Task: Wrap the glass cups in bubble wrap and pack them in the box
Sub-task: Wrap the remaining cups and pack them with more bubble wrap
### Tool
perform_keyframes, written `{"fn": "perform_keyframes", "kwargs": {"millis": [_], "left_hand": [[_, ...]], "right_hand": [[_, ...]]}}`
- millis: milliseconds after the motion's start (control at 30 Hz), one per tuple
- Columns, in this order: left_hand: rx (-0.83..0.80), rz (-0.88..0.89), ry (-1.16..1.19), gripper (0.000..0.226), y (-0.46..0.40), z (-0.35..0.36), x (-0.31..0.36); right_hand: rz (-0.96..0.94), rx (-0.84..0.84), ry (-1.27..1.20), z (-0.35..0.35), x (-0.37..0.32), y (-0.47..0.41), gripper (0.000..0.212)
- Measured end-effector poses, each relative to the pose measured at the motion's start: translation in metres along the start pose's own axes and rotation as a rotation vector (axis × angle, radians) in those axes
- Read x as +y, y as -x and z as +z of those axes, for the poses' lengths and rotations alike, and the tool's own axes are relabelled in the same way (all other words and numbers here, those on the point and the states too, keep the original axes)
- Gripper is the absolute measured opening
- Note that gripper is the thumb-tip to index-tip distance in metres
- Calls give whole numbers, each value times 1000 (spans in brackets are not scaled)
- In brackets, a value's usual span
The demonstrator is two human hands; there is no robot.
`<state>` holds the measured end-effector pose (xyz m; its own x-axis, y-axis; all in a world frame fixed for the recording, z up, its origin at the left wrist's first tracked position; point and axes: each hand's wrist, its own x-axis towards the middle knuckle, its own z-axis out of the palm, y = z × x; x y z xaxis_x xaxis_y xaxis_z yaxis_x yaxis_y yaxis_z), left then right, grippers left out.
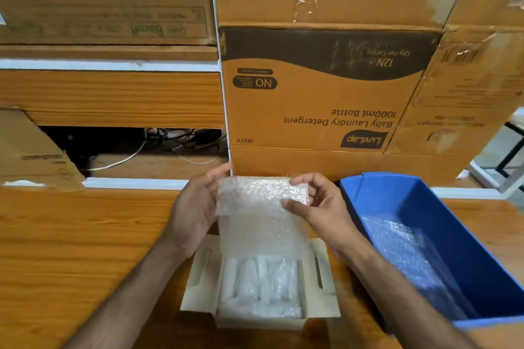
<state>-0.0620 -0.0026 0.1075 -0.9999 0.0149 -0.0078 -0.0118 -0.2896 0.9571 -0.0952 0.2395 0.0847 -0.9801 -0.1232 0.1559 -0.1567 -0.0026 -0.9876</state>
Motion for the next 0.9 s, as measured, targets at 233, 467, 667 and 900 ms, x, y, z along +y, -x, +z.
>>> {"fn": "perform_keyframes", "kwargs": {"millis": [233,467,667,900], "left_hand": [[-16,73,-411,31,-4,-6,-24],[-54,226,-454,49,-3,0,-17],[-245,-215,135,72,-8,-22,-21],[-113,-154,-315,37,-8,-13,-37]], "right_hand": [[52,-110,-65,-4,2,1,23],[43,-104,23,-1,5,5,41],[81,-120,-50,-4,3,-1,17],[68,-75,22,-1,15,-3,38]]}}
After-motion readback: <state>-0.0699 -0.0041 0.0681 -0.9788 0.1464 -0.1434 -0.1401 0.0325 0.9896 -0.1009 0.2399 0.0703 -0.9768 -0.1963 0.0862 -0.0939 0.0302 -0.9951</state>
